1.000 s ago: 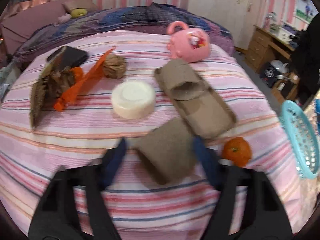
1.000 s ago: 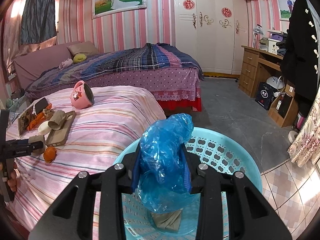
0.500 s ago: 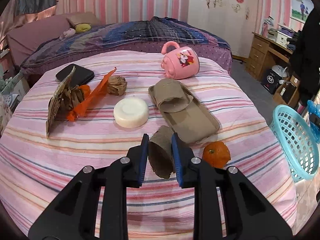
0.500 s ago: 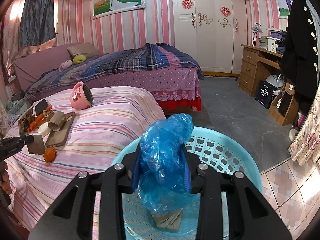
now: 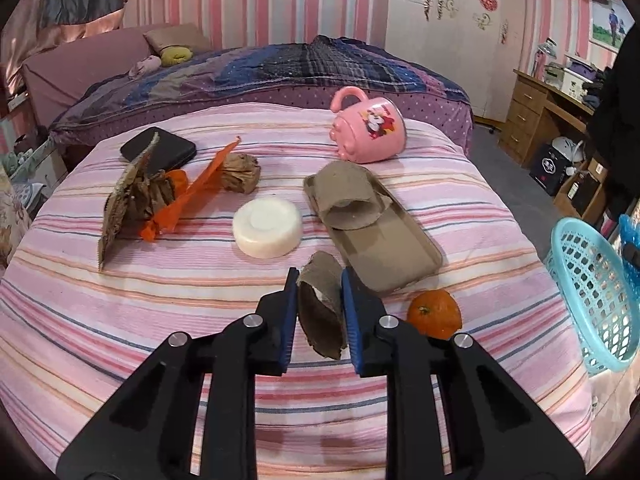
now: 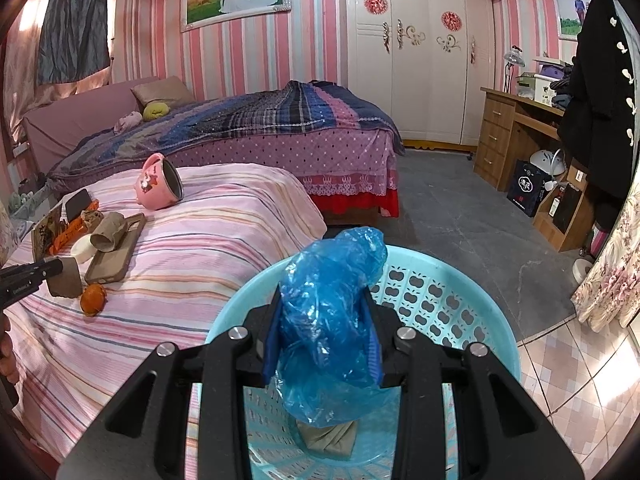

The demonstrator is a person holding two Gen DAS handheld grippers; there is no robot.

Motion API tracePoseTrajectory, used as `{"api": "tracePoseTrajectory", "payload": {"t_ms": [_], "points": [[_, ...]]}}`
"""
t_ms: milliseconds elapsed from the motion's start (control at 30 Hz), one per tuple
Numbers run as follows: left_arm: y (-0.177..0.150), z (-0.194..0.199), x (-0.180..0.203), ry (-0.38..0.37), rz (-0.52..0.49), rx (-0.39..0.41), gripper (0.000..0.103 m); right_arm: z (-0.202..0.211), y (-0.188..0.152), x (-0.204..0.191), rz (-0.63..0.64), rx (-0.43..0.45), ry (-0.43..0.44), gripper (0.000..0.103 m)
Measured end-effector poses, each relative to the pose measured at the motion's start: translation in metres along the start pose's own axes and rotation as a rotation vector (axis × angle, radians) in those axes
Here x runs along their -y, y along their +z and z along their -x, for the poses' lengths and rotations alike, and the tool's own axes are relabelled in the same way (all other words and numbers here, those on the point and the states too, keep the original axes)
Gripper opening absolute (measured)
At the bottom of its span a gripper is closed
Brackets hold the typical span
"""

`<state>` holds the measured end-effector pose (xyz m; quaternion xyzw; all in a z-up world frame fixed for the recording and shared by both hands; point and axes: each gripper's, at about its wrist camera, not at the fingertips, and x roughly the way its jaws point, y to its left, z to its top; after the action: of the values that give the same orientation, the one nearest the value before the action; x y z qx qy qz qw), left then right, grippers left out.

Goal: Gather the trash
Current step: 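Carry the cardboard roll to the basket with the left tool while the right holds the bag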

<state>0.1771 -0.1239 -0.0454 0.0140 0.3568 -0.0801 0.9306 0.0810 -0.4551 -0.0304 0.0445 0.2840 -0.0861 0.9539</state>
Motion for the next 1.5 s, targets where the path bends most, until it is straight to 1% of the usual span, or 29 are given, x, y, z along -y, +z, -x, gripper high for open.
{"api": "tracePoseTrajectory", "payload": {"t_ms": [100, 233, 367, 467, 600, 700, 767, 900, 933, 1100, 1233, 1367, 1500], "points": [[0.002, 0.006, -0.002, 0.003, 0.013, 0.015, 0.019, 0.000, 0.000, 0.000, 0.000, -0.001, -0.001, 0.034], [0.004, 0.020, 0.006, 0.021, -0.014, 0.051, 0.019, 0.002, 0.000, 0.001, -0.004, 0.007, -0.002, 0.034], [0.009, 0.033, 0.016, 0.018, -0.030, 0.082, 0.018, 0.005, 0.001, 0.005, -0.008, 0.016, -0.004, 0.034], [0.014, 0.046, 0.024, -0.001, -0.031, 0.113, 0.019, 0.008, 0.002, 0.008, -0.007, 0.022, -0.011, 0.034], [0.020, 0.059, 0.041, -0.039, -0.048, 0.134, 0.018, 0.013, 0.005, 0.017, -0.017, 0.036, -0.030, 0.034], [0.026, 0.064, 0.062, -0.051, -0.077, 0.152, 0.019, 0.015, 0.007, 0.023, -0.010, 0.041, -0.053, 0.034], [0.029, 0.065, 0.080, -0.077, -0.075, 0.159, 0.019, 0.015, 0.007, 0.030, 0.005, 0.037, -0.070, 0.034], [0.029, 0.061, 0.117, -0.145, -0.066, 0.147, 0.018, 0.015, 0.007, 0.046, 0.013, 0.017, -0.077, 0.034], [0.028, 0.058, 0.134, -0.174, -0.079, 0.136, 0.018, 0.015, 0.007, 0.051, 0.010, 0.012, -0.080, 0.034], [0.021, 0.049, 0.192, -0.242, -0.134, 0.116, 0.018, 0.014, 0.005, 0.071, -0.004, 0.006, -0.114, 0.034], [0.010, 0.042, 0.240, -0.295, -0.192, 0.105, 0.019, 0.011, 0.003, 0.088, -0.053, 0.006, -0.136, 0.034], [0.002, 0.031, 0.267, -0.323, -0.218, 0.066, 0.019, 0.010, 0.001, 0.096, -0.076, 0.009, -0.149, 0.034], [-0.003, 0.019, 0.278, -0.316, -0.251, 0.044, 0.020, 0.010, 0.000, 0.099, -0.089, 0.012, -0.148, 0.034]]}}
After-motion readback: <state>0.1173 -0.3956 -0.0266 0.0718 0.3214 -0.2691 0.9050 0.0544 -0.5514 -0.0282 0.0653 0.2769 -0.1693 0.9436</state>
